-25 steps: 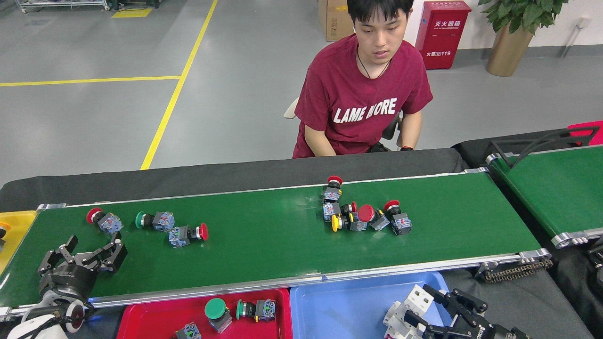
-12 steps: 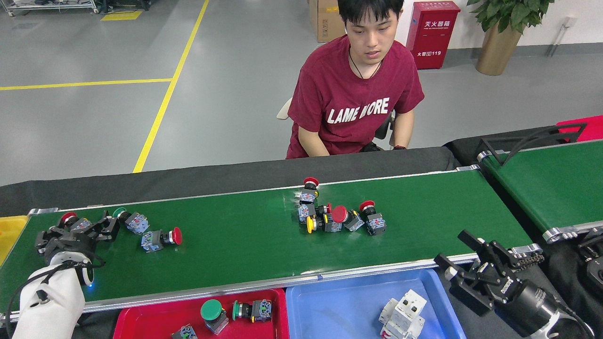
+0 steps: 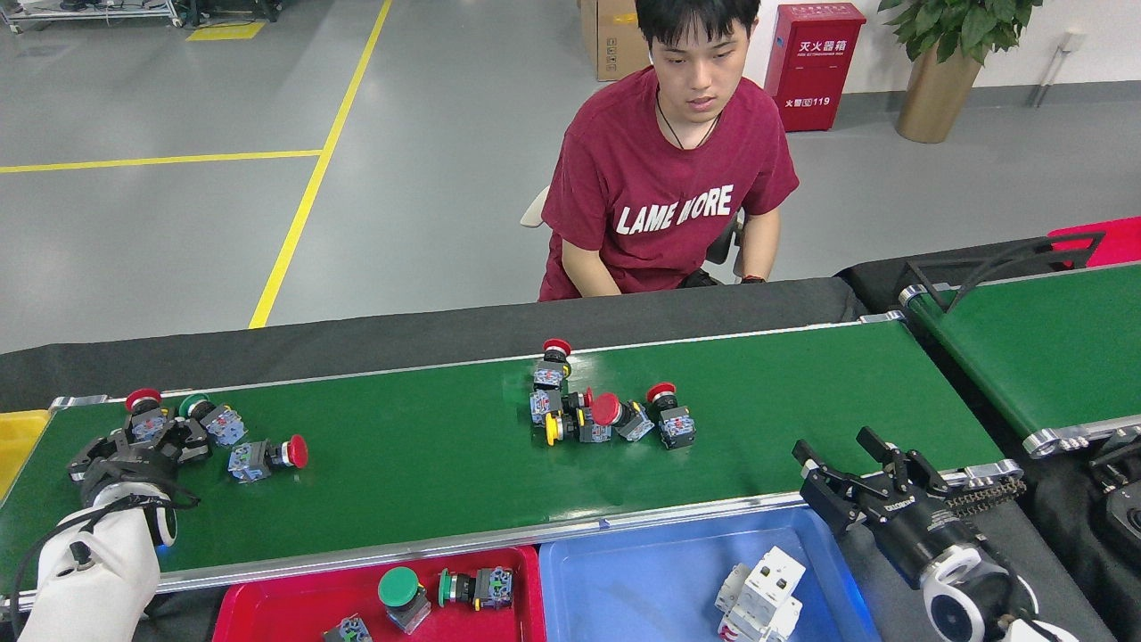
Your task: Pick switch part from conveyor to tray
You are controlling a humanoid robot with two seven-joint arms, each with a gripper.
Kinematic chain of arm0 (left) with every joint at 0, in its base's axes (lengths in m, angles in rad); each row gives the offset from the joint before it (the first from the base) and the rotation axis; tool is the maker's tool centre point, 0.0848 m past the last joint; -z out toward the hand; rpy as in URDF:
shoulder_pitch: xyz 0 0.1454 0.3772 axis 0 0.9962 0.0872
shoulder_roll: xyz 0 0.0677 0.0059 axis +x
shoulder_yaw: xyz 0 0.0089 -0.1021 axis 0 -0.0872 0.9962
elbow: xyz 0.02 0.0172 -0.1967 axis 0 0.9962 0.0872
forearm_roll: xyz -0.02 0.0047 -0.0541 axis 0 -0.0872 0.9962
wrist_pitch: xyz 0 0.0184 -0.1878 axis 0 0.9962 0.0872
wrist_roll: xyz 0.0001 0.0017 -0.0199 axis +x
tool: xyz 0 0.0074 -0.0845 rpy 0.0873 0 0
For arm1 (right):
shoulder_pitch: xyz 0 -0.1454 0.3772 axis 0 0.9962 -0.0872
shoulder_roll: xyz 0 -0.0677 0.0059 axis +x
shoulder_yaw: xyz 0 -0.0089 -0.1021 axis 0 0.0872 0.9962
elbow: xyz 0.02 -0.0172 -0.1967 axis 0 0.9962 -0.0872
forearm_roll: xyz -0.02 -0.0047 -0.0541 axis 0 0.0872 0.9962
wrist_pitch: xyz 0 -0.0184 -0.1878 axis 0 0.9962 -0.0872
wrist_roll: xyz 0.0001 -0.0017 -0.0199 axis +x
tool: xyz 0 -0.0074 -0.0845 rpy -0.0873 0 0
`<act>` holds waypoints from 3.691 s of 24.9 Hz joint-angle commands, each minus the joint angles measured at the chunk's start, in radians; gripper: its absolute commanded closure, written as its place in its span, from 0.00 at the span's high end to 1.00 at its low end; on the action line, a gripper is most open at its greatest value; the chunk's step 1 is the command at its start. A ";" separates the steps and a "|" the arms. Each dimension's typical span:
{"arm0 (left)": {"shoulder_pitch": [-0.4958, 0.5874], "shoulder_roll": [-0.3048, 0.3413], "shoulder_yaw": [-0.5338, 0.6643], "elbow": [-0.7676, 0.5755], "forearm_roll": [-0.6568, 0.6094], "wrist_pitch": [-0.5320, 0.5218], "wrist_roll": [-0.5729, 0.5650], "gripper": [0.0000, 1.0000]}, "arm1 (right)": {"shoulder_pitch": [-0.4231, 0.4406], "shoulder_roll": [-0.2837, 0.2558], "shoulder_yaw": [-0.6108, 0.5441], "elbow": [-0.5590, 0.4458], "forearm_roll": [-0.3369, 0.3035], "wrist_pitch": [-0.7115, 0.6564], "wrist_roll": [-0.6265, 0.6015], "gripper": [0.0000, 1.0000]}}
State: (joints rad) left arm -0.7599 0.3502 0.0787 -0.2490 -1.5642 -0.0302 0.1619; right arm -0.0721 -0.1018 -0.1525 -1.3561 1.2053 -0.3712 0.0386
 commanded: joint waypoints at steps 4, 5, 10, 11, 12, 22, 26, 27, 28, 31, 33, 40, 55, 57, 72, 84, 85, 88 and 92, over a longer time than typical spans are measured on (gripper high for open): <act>0.033 0.015 -0.005 -0.101 0.003 -0.158 0.024 0.05 | 0.103 0.001 -0.004 -0.101 0.059 0.060 -0.164 0.96; 0.067 0.016 -0.004 -0.173 0.003 -0.237 0.025 0.05 | 0.126 -0.001 -0.012 -0.141 0.054 0.061 -0.164 0.96; 0.442 0.087 0.041 -0.736 0.062 -0.625 0.025 0.06 | 0.163 -0.001 -0.012 -0.192 0.057 0.063 -0.163 0.96; 0.522 0.090 0.059 -0.839 0.085 -0.669 0.024 0.06 | 0.169 -0.001 -0.012 -0.199 0.057 0.063 -0.163 0.96; 0.622 0.088 0.081 -0.966 0.111 -0.714 0.021 0.06 | 0.173 0.001 -0.012 -0.210 0.057 0.064 -0.163 0.96; 1.142 0.023 0.105 -1.509 0.193 -0.732 0.010 1.00 | 0.167 0.014 -0.010 -0.252 0.057 0.066 -0.120 0.96; 1.145 -0.043 0.118 -1.506 0.194 -0.734 0.011 1.00 | 0.150 0.011 -0.005 -0.252 0.062 0.152 -0.089 0.96; 1.145 -0.054 0.131 -1.504 0.196 -0.729 0.011 1.00 | 0.124 0.013 -0.002 -0.252 0.062 0.166 -0.052 0.96; 1.148 -0.062 0.164 -1.506 0.197 -0.717 0.013 1.00 | 0.088 0.016 0.010 -0.252 0.062 0.173 -0.014 0.96; 1.146 -0.151 0.276 -1.503 0.193 -0.596 0.013 1.00 | 0.066 0.027 0.024 -0.256 0.062 0.172 0.000 0.96; 1.143 -0.189 0.337 -1.486 0.187 -0.476 0.010 1.00 | 0.078 0.027 0.028 -0.281 0.062 0.172 0.000 0.96; 1.127 -0.181 0.408 -1.352 0.191 -0.389 0.007 1.00 | 0.155 0.030 0.031 -0.340 0.068 0.175 -0.003 0.96; 0.539 0.012 0.332 -0.765 0.105 -0.350 -0.147 1.00 | 0.170 0.048 0.031 -0.340 0.079 0.173 -0.003 0.97; 0.475 0.027 0.314 -0.684 0.105 -0.344 -0.147 1.00 | 0.170 0.048 0.031 -0.340 0.079 0.172 -0.003 0.97; 0.060 0.104 0.029 -0.061 0.115 -0.037 -0.038 0.81 | 0.160 0.059 0.071 -0.340 0.079 0.175 -0.002 0.97; 0.085 0.067 -0.028 -0.122 0.116 -0.125 0.051 0.05 | 0.169 0.063 0.070 -0.339 0.080 0.176 -0.003 0.97; 0.131 0.070 -0.028 -0.206 0.118 -0.198 0.051 0.05 | 0.172 0.063 0.070 -0.339 0.080 0.176 -0.003 0.97; 0.358 0.093 -0.004 -0.559 0.138 -0.389 0.050 0.05 | 0.175 0.063 0.070 -0.340 0.080 0.192 -0.003 0.97; 0.791 0.121 0.099 -1.076 0.191 -0.646 0.038 0.08 | 0.173 0.063 0.070 -0.340 0.080 0.196 -0.003 0.97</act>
State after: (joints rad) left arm -0.0145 0.4546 0.1510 -1.2213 -1.3841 -0.5511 0.2025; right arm 0.1067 -0.0412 -0.0805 -1.6825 1.2848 -0.1777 0.0368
